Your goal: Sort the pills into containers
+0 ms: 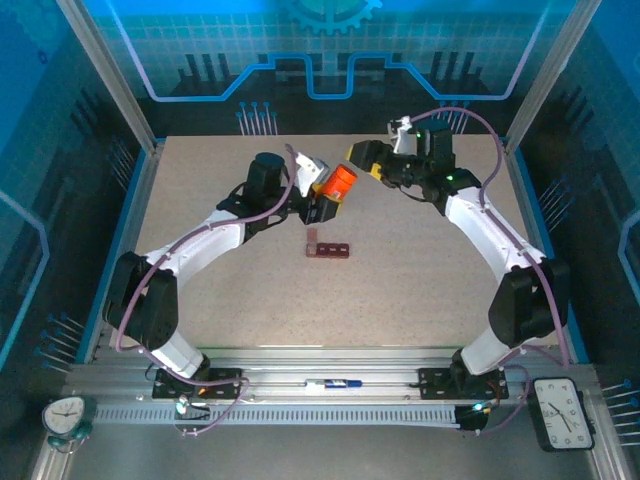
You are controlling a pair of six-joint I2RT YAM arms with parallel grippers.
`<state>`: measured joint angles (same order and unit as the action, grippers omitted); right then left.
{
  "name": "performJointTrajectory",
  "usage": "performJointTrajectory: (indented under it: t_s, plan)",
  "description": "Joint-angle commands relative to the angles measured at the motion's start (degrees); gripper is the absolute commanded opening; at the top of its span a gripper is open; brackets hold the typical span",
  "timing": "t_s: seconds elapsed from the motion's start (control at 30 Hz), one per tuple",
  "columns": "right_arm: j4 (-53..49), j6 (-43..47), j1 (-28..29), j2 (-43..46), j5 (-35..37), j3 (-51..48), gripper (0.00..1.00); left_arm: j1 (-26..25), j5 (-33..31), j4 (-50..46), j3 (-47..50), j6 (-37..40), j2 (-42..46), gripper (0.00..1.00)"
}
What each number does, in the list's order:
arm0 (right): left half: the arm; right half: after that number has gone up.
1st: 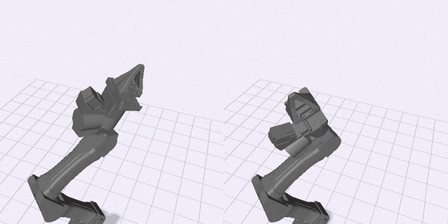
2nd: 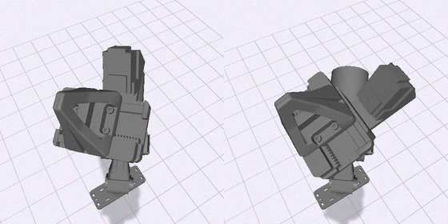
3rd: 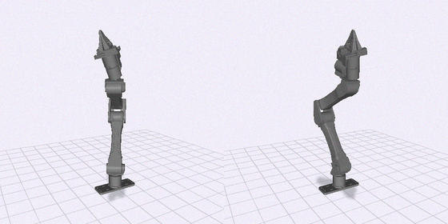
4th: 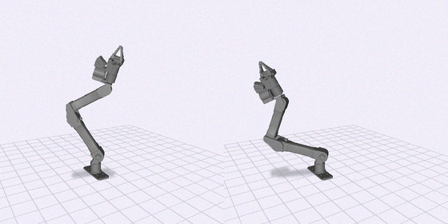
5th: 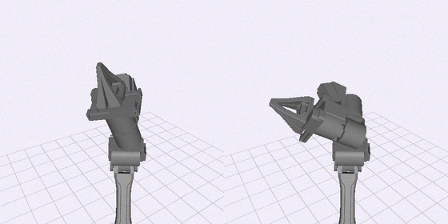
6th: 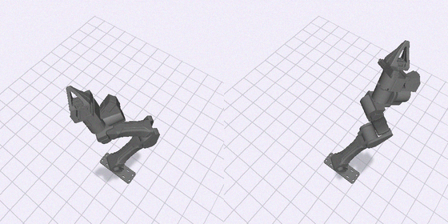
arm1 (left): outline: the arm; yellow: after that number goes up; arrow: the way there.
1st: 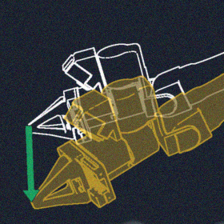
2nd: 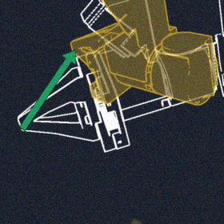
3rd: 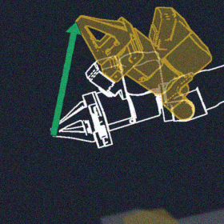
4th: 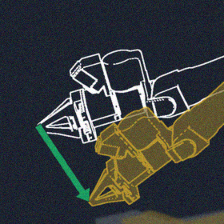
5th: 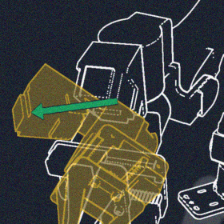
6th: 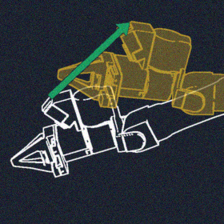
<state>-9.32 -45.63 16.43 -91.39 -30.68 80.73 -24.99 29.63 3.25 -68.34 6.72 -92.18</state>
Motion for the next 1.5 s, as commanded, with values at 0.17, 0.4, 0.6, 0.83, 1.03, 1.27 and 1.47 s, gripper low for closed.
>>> performJointTrajectory:
  t_s: [0.17, 0.4, 0.6, 0.83, 1.03, 1.27, 1.47]
  plan:
    - [-3.8, 0.9, 3.0, -1.5, 2.6, 2.6, 0.84, -0.6, -1.2, -0.4, -2.8, 2.7, 0.7, 0.26]
    - [-4.0, 1.4, 4.0, -1.9, 1.9, 2.1, 0.76, -1.0, -1.4, -0.5, -3.2, 2.8, 0.3, 0.26]
    - [-3.4, 2.3, 4.4, -1.8, 1.6, 1.5, 0.47, -1.0, -1.5, -0.3, -3.1, 2.4, 0.2, 0.26]
    - [1.0, 9.2, 2.8, -1.4, -3.1, 1.0, 0.38, -0.2, 1.2, 1.5, -2.5, -0.6, 0.3, 0.25]
    - [9.0, 19.8, -1.1, -1.0, -16.9, -0.9, 0.40, 3.0, 12.6, 5.8, -1.9, -9.5, 0.8, 0.26]
    - [14.3, 18.6, -2.6, -0.4, -21.7, -2.4, 0.44, 3.5, 16.7, 5.8, -2.5, -11.5, 0.8, 0.25]
    - [11.7, 13.9, -3.0, 1.6, -15.5, -2.2, 0.82, 3.4, 12.7, 4.1, -2.7, -9.1, 0.7, 0.25]
